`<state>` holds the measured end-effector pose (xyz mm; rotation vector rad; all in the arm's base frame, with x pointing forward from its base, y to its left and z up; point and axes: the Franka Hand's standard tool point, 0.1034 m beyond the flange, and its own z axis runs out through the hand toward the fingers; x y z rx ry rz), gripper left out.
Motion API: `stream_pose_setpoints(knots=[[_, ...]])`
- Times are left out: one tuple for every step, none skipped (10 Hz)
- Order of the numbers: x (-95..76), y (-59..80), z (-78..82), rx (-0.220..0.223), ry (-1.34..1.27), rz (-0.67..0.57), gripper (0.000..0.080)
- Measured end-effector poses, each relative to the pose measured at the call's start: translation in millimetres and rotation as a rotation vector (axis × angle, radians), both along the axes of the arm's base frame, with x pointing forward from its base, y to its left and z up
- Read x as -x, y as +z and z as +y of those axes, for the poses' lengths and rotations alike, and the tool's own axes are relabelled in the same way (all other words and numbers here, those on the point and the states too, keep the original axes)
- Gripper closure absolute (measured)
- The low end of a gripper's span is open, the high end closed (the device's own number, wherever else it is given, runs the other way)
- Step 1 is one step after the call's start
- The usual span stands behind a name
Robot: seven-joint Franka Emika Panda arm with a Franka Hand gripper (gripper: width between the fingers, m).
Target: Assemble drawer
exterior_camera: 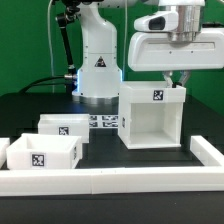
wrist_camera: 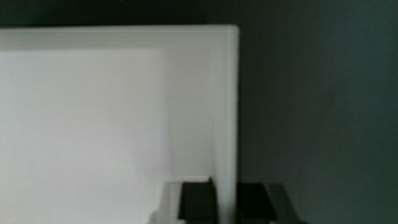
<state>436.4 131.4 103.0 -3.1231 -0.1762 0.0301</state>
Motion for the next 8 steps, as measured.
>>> stream_pose_setpoints(knots=[[0.0,0.0,0.0,0.000,0.000,0.000,0.0763],[0.0,0.0,0.0,0.000,0.000,0.000,0.0763],[0.0,0.0,0.0,0.000,0.000,0.000,0.0763],[-2.5,0.0,-3.1,-0.002,0.016,0.003,0.0763],[-13.2,0.0,-12.8,-0.010,0.012,0.002,0.0762],[-25.5,0.1,-18.6,-0.012,-0.013,-0.007,0.0762],[-36.9,0.2,-24.5,-0.014,-0.029,-0.015,0.0762],[-53.3,0.2,-32.5,-0.017,-0.053,-0.028,0.0762]])
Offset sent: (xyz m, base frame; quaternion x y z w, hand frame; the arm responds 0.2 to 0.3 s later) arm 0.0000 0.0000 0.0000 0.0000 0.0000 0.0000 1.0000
